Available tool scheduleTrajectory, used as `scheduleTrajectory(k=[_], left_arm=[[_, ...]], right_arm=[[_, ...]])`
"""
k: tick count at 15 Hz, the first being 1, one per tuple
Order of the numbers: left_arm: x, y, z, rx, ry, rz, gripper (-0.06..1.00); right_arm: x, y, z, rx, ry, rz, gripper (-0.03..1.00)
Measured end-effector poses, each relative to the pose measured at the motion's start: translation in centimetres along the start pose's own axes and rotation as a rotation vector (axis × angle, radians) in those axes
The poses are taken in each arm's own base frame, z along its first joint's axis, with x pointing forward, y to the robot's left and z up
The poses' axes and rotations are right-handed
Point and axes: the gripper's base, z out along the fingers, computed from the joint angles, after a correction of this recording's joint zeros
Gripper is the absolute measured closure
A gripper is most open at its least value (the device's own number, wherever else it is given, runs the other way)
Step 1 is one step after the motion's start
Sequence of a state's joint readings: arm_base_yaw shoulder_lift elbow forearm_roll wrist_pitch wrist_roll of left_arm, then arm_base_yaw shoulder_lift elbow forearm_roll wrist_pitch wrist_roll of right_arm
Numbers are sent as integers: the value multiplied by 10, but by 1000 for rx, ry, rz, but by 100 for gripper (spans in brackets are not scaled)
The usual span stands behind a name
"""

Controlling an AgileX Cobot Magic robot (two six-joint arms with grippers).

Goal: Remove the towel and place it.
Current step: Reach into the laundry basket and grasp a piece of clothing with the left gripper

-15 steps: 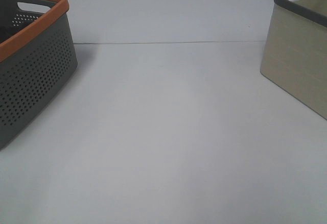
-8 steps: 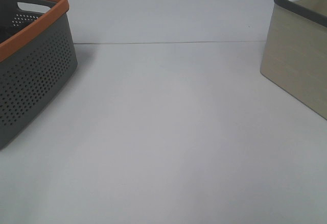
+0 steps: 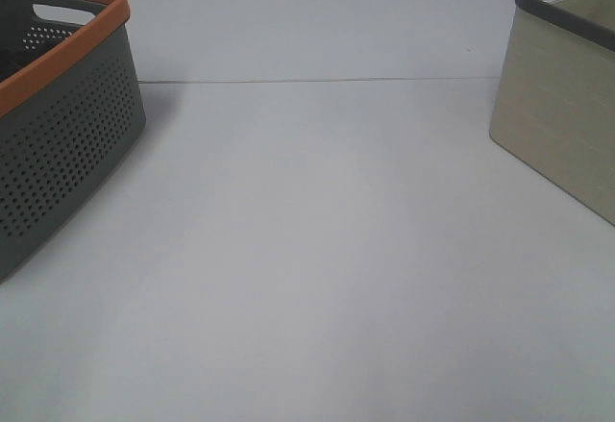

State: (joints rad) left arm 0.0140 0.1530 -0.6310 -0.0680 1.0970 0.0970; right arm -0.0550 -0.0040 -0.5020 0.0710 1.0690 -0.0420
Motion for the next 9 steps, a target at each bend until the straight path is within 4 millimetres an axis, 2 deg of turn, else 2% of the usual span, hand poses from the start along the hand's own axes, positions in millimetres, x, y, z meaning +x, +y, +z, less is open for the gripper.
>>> scheduleTrajectory(k=[1,3,7,8,9], left_arm=[[-7,0,-1,2,11,0,-4],[-38,3,9,7,84,9,-4],[-105,9,42,30,197,124,-4],[-114,10,48,34,207,140,-4],[-131,12,57,40,216,171,-4]], right_arm=[[0,0,0,0,0,0,19],[0,0,0,0,0,0,19],[0,0,0,0,0,0,19],[0,0,0,0,0,0,19],[0,0,0,0,0,0,19]])
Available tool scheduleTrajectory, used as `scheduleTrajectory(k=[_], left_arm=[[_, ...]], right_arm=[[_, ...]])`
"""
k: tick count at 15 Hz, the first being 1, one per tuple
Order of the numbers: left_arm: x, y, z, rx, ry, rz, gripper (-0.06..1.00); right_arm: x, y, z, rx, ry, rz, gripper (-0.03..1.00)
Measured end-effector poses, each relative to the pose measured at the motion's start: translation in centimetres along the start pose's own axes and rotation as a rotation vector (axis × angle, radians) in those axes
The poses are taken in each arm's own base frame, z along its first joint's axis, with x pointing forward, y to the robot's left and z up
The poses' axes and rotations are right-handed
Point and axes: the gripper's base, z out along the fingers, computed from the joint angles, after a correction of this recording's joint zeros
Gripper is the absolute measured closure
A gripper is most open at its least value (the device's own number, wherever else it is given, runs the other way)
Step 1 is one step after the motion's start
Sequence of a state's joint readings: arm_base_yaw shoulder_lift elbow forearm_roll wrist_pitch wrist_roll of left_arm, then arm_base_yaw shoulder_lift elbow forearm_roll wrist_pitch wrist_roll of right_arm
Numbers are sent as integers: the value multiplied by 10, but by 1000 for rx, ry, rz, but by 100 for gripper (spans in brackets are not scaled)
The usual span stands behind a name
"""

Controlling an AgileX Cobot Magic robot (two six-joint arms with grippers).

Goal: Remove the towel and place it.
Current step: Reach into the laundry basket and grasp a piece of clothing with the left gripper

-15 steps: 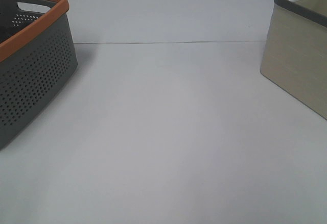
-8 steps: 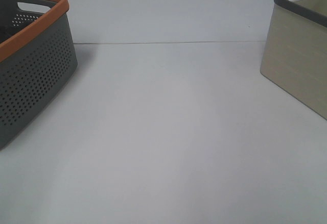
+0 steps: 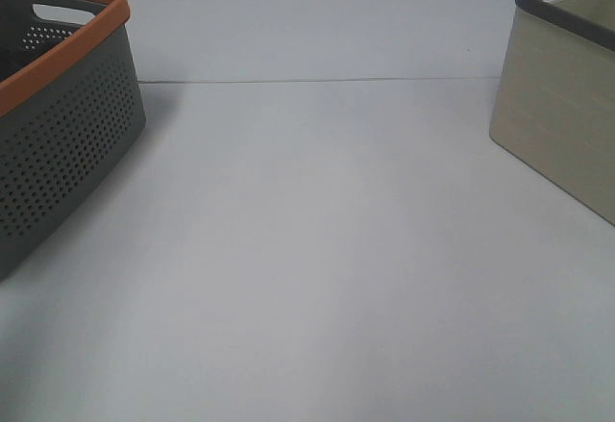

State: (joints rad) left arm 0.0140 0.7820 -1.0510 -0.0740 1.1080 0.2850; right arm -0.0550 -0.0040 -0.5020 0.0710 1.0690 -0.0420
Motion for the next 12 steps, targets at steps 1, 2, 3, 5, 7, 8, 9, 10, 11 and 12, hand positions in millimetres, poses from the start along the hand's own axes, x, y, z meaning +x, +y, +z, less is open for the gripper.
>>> scheduleTrajectory(k=[1,2,3,5,7,8,9,10,11,12], left_arm=[[-18,5,6,5,9,19,-4],[-37,10,16,13,29,36,-4],[-73,21,39,35,92,87,-4],[-105,31,65,55,135,150,-4],[-131,40,101,71,160,257,-4],[-134,41,109,77,167,284,-4],[-136,45,128,96,198,350,-4],[-133,50,151,122,245,426,-4],[-128,56,171,139,293,494,-4],[-123,64,187,154,334,548,-4]], right_arm=[[0,0,0,0,0,0,19],[0,0,0,0,0,0,19],[0,0,0,0,0,0,19],[0,0,0,0,0,0,19],[0,0,0,0,0,0,19],[0,0,0,0,0,0,19],[0,0,0,0,0,0,19],[0,0,0,0,0,0,19],[0,0,0,0,0,0,19],[0,0,0,0,0,0,19]])
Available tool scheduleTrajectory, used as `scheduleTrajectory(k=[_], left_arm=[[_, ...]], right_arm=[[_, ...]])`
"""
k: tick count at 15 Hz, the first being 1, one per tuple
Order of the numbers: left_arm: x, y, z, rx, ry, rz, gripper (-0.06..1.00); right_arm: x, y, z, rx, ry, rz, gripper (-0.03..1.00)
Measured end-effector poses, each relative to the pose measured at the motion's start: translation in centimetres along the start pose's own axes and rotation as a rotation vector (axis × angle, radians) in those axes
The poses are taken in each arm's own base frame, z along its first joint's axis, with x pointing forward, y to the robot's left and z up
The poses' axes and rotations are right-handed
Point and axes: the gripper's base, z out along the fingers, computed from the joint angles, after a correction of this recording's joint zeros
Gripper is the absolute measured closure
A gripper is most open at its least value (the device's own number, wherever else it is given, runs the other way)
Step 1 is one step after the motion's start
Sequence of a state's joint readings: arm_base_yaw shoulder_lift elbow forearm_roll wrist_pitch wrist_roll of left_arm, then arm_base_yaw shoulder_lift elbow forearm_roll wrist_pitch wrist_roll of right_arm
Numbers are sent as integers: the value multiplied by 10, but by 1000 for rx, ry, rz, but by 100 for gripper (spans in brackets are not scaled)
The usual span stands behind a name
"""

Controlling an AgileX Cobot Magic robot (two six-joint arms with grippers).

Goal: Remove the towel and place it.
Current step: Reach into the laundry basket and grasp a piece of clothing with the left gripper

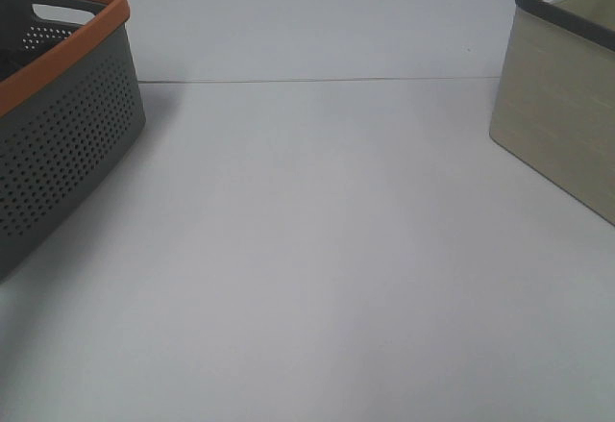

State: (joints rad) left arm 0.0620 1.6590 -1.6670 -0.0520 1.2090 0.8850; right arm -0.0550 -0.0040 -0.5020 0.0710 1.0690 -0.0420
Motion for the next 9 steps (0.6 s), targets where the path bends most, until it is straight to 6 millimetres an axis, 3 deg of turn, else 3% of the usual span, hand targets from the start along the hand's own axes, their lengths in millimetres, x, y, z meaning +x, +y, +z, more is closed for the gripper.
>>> scheduleTrajectory(k=[3,6,9], left_arm=[[16,19,37,18,116,78,-4],[17,28,78,26,156,102,-4],[18,34,135,32,178,119,-4]], right_arm=[[0,0,0,0,0,0,19],[0,0,0,0,0,0,19],[0,0,0,0,0,0,19]])
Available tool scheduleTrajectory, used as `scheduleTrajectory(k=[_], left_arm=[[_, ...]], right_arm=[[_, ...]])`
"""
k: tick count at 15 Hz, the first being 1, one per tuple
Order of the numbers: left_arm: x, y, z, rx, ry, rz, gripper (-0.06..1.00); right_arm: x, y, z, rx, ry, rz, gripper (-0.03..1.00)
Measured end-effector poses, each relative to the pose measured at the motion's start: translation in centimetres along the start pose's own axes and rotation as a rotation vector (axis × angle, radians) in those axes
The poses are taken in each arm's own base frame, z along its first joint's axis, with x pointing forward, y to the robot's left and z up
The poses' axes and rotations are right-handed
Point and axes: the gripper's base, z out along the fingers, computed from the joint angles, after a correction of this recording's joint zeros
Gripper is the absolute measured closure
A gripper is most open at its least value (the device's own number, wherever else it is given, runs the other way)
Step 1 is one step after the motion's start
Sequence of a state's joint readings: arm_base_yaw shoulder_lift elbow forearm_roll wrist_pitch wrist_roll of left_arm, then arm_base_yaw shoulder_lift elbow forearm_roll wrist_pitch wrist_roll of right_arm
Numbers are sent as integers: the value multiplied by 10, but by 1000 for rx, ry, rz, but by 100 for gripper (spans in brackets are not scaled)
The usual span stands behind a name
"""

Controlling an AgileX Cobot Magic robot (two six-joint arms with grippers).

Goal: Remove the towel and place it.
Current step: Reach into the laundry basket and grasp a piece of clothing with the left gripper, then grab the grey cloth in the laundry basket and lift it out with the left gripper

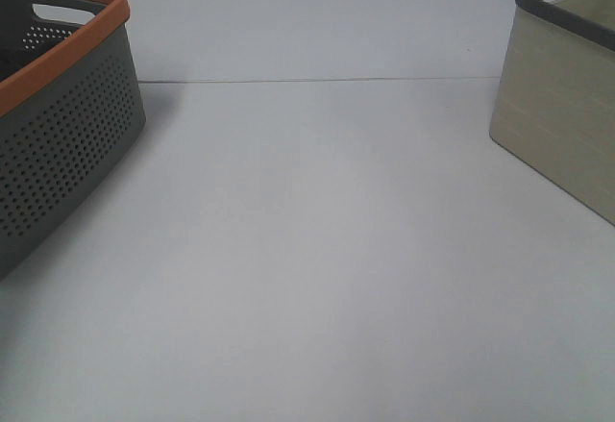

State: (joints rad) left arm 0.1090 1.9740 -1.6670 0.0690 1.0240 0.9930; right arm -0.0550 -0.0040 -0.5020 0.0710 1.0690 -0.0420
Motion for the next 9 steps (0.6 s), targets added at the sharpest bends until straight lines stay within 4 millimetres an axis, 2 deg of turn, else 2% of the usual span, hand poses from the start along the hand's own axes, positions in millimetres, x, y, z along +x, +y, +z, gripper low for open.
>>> scheduleTrajectory(k=[2,5,9], left_arm=[[-4,4,31,-12,-8,6,-4],[-8,5,64,-23,-19,10,-4],[-11,3,90,-17,-19,18,-3]], right_arm=[[0,0,0,0,0,0,19],[0,0,0,0,0,0,19],[0,0,0,0,0,0,19]])
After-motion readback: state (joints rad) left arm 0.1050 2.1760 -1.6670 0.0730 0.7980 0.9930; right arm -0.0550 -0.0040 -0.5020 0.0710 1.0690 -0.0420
